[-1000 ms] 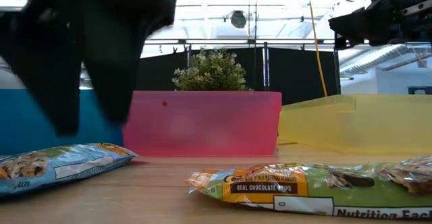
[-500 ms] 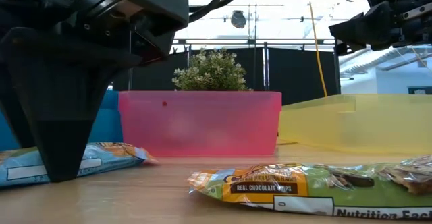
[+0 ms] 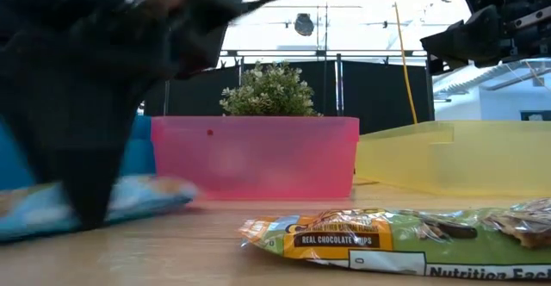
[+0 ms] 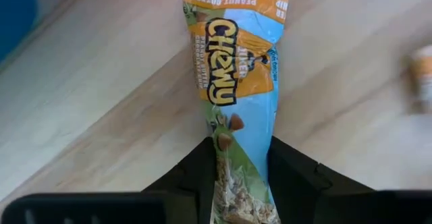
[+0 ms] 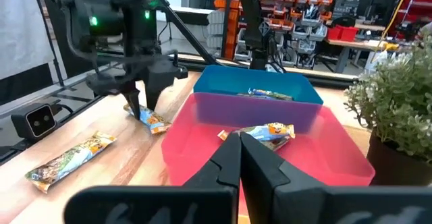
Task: Pick and place Granola Bars by type
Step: Put the left yellow granola bar into the red bin
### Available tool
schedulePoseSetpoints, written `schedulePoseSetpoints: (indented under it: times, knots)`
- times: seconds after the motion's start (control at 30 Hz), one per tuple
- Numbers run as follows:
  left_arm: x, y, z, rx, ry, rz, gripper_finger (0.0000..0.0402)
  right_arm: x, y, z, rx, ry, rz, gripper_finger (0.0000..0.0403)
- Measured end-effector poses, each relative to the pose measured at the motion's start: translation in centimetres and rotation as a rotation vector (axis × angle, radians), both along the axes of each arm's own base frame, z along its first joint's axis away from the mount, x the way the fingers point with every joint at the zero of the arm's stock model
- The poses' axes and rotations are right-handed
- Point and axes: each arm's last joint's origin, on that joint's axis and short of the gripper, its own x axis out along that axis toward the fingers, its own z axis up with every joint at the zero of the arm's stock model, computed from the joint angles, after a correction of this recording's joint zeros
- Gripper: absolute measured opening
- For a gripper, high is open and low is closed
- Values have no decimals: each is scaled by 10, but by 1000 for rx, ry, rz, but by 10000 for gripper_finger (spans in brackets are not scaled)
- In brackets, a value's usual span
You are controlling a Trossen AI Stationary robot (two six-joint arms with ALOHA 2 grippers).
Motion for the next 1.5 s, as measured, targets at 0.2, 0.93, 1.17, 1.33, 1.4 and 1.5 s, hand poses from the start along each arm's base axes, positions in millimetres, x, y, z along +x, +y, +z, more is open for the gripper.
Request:
schedulePoseSetpoints:
  times: [0.2, 0.93, 1.17, 1.33, 1.4, 1.5]
  knots:
    - [-3, -3, 34, -9, -145, -34, 109, 0, 0, -1, 9, 7, -1, 0]
    - [17, 165, 142, 544, -256, -789, 107, 0, 0, 0, 4, -1, -1, 0]
    - [26, 174, 122, 539, -136, -1459, 105, 0, 0, -2, -21, 16, 0, 0]
    - [25, 179, 119, 673, 57, -1762, 93, 0, 0, -4, -47, 30, 2, 0]
    - [26, 186, 119, 703, 121, -1787, 91, 0, 0, -4, -48, 35, 3, 0]
    - [27, 192, 115, 701, 189, -1922, 90, 0, 0, -5, -50, 46, 3, 0]
